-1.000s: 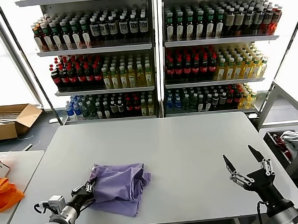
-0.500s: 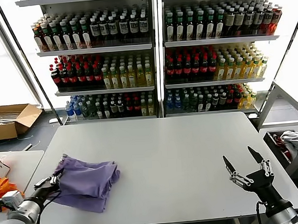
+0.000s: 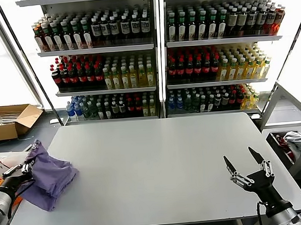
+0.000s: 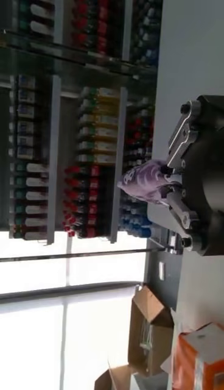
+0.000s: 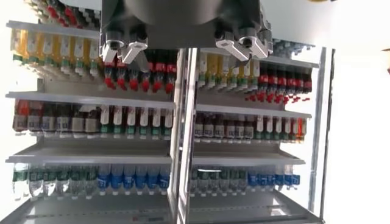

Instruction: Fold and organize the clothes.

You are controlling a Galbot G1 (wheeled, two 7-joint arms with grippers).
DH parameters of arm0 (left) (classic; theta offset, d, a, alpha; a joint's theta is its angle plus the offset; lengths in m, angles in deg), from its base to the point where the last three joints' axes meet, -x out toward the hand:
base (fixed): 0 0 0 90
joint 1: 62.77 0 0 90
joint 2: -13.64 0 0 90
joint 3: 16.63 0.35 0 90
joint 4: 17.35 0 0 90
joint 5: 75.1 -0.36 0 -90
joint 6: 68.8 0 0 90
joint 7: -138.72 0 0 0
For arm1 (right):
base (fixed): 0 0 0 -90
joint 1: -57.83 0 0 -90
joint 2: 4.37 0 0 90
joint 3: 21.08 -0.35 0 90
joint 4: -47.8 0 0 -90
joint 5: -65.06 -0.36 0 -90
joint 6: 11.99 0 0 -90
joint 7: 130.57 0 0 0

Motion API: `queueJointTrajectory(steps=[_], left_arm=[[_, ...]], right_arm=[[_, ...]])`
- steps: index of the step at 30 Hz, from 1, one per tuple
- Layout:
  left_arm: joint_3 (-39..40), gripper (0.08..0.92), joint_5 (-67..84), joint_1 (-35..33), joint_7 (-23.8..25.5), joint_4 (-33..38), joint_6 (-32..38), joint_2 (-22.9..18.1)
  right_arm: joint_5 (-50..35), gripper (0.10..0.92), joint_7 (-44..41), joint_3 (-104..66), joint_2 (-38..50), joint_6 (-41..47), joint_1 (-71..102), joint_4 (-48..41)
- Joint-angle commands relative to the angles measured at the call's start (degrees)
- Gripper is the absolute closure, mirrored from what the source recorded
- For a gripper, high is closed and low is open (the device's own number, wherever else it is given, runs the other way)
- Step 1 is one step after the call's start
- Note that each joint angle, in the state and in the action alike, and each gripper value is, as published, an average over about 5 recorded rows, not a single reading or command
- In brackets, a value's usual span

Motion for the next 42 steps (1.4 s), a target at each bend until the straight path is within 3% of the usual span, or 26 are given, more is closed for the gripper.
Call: queueJointTrajectory(steps=[1, 5, 9, 17, 23, 27, 33, 38, 42], left_arm=[[34.4, 0.869, -5.0, 3.5, -11.6, 12.7, -3.0, -9.3], [48.4, 0.869, -4.8, 11.4, -15.3, 8.0, -3.0, -13.6], [55.6, 0.869, -4.5, 19.8, -17.2, -0.1, -3.0, -18.3], [58.0, 0.869, 0.9, 29.4, -17.8, -10.4, -3.0, -21.9], [55.8, 0.844, 6.0, 31.8, -18.6, -11.0, -2.9, -22.4], [52.5, 0.743, 5.5, 29.7, -13.7, -8.1, -2.0, -20.6], [43.9, 0.57, 4.4, 23.8, -2.9, -1.0, -0.6, -12.9], [34.4, 0.423, 5.3, 19.5, -1.4, 2.6, 1.6, -7.0], [28.6, 0.31, 6.9, 15.5, -1.2, 4.6, 2.5, -5.3]], right_arm=[[0.1, 0.203, -0.1, -0.3, -0.4, -0.2, 0.6, -0.6], [0.4, 0.203, 0.0, 0.2, -0.6, 0.1, 1.0, -0.7], [1.1, 0.203, 0.1, 1.2, -0.7, 1.2, 1.4, -0.5], [0.9, 0.203, 2.5, 8.6, -0.5, 10.4, 1.1, 0.1], [-1.6, 0.203, 7.3, 18.9, -0.2, 16.9, -4.7, -1.3], [-5.5, 0.203, 11.4, 27.6, -0.6, 20.9, -10.5, -4.2], [-12.3, 0.203, 16.8, 39.0, -3.2, 24.1, -21.3, -11.1], [-15.4, 0.203, 20.1, 45.9, -7.3, 24.6, -29.8, -19.2], [-17.4, 0.203, 21.4, 49.8, -11.4, 25.3, -34.7, -26.0]])
